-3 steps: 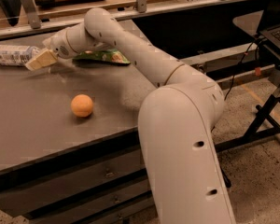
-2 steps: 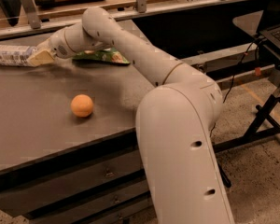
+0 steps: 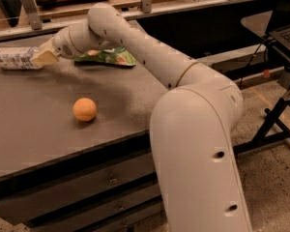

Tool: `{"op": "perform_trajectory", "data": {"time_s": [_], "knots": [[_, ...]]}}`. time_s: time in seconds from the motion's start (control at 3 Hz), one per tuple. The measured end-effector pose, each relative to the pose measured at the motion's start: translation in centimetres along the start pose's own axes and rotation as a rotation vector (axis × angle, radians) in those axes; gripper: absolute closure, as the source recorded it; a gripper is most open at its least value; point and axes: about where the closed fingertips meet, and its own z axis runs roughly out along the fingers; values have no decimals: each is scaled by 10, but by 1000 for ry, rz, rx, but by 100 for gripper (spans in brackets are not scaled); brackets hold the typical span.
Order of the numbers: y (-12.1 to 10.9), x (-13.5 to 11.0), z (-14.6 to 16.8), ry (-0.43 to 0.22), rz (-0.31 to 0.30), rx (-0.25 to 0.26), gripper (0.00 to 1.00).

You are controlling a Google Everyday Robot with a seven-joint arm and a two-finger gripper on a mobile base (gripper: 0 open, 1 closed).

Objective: Move blue plastic bottle near orange

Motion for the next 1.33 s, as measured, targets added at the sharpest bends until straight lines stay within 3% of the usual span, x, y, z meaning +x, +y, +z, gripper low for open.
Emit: {"op": "perform_trajectory", "data": {"time_s": [0.33,0.67,1.0,1.33], "knots": [[15,-11,-31,-1,10,34,100],[49,-9,-72,1,44,89,100],[75,6,-99,-21,63,138,100],[96,25,-140,2,106,230,100]]}}
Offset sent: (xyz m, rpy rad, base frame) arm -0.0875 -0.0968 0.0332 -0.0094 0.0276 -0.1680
